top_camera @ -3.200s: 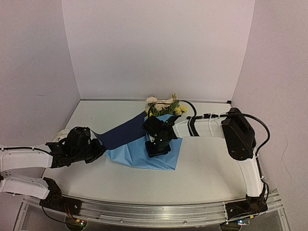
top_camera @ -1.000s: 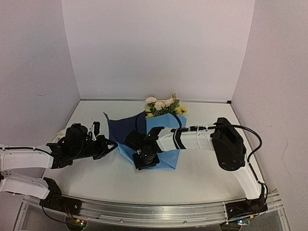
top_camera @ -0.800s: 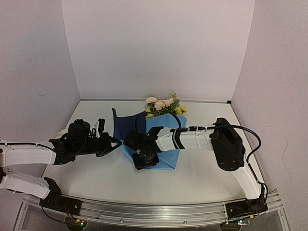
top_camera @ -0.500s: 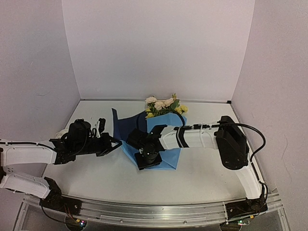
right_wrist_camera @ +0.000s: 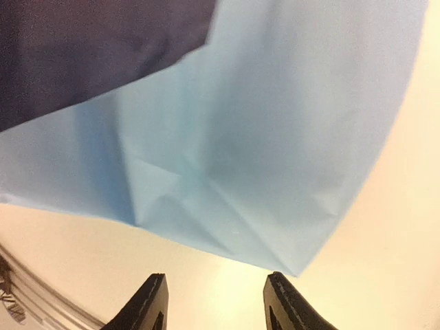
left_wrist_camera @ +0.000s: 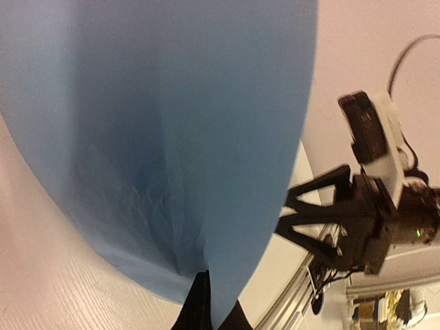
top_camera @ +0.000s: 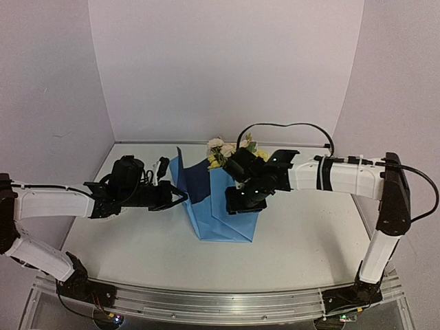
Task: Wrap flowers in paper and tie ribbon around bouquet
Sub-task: Fold the 2/3-folded wrapping paper at the center of the board.
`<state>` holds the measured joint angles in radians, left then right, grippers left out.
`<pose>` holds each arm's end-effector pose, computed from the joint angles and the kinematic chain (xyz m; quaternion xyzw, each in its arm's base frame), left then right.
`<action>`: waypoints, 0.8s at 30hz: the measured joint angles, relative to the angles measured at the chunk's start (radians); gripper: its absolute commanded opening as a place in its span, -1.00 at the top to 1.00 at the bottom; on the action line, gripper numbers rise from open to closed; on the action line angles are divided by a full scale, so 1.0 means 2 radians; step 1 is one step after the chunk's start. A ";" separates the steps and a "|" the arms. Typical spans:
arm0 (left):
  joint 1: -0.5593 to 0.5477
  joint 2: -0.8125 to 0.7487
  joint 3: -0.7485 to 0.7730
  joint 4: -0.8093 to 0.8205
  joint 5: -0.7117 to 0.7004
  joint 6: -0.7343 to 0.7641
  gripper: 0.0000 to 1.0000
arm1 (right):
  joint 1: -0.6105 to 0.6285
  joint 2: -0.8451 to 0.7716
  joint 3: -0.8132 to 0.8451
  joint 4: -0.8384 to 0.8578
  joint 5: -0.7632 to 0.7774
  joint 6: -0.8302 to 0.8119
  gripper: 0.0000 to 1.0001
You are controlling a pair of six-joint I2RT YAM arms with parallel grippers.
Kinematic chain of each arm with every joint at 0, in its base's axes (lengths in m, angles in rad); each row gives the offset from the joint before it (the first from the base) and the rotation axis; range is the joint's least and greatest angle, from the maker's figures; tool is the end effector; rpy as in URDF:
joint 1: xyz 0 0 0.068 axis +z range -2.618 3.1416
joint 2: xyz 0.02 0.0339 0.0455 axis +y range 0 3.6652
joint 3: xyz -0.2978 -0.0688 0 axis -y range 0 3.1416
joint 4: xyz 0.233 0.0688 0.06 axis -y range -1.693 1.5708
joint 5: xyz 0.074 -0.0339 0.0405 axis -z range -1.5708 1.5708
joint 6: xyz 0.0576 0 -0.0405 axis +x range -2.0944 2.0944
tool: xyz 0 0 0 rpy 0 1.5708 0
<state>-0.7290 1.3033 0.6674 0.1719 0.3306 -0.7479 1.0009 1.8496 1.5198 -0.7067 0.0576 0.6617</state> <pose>0.1958 -0.2000 0.2531 0.0786 0.8399 -0.4525 0.2891 0.2234 0.3424 0.2679 -0.1552 0.9516 0.1762 0.1983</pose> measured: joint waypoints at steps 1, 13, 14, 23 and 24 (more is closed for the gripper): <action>-0.001 0.013 0.014 -0.003 0.009 0.010 0.99 | -0.013 -0.011 -0.024 0.005 0.005 0.003 0.12; -0.024 0.209 0.190 -0.068 0.119 0.103 1.00 | -0.095 0.000 -0.192 0.125 -0.040 0.044 0.49; -0.028 0.225 0.206 -0.077 0.126 0.109 0.99 | -0.095 0.009 -0.192 0.140 -0.047 0.050 0.51; -0.049 0.317 0.297 -0.132 0.161 0.144 1.00 | -0.093 0.022 -0.201 0.195 -0.063 0.085 0.47; -0.051 0.327 0.307 -0.137 0.163 0.148 0.99 | -0.093 0.020 -0.204 0.198 -0.063 0.088 0.45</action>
<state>-0.8310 1.9564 1.2815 -0.1028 0.6573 -0.4520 0.8146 1.8904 1.1119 -0.3108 -0.0685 0.8370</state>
